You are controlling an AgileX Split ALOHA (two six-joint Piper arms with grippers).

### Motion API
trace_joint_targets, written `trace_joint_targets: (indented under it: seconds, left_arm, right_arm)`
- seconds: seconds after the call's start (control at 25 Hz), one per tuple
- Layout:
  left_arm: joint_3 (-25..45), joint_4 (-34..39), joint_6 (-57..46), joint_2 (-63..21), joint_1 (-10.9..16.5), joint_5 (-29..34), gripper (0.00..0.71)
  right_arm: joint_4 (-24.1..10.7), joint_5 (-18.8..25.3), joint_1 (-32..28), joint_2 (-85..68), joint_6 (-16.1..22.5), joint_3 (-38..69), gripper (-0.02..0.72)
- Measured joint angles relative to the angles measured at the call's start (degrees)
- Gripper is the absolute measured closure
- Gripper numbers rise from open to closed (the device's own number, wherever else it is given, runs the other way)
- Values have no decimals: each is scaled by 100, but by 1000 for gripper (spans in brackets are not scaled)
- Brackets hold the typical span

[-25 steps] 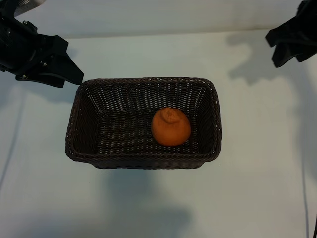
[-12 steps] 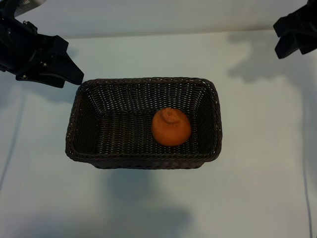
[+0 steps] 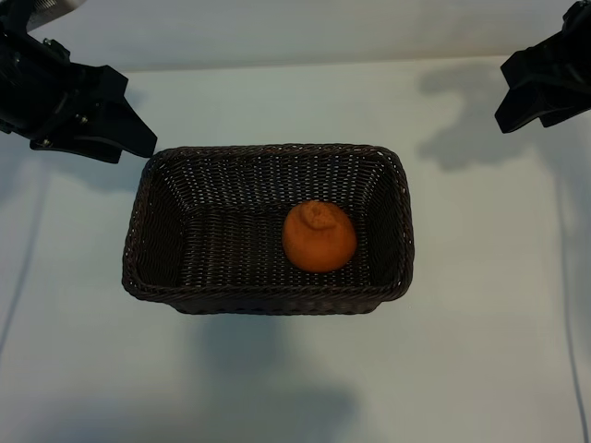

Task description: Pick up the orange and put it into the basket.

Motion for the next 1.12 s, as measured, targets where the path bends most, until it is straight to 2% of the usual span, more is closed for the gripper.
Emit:
trace_joint_targets:
  seconds: [0.4,1.12]
  left_arm:
    - [0,17,0,0,0,0,208]
    - [0,17,6,0,0,0,208]
  right_arm:
    - [313,0,0,0,-12,0,225]
    - [342,0,0,0,-26,0,225]
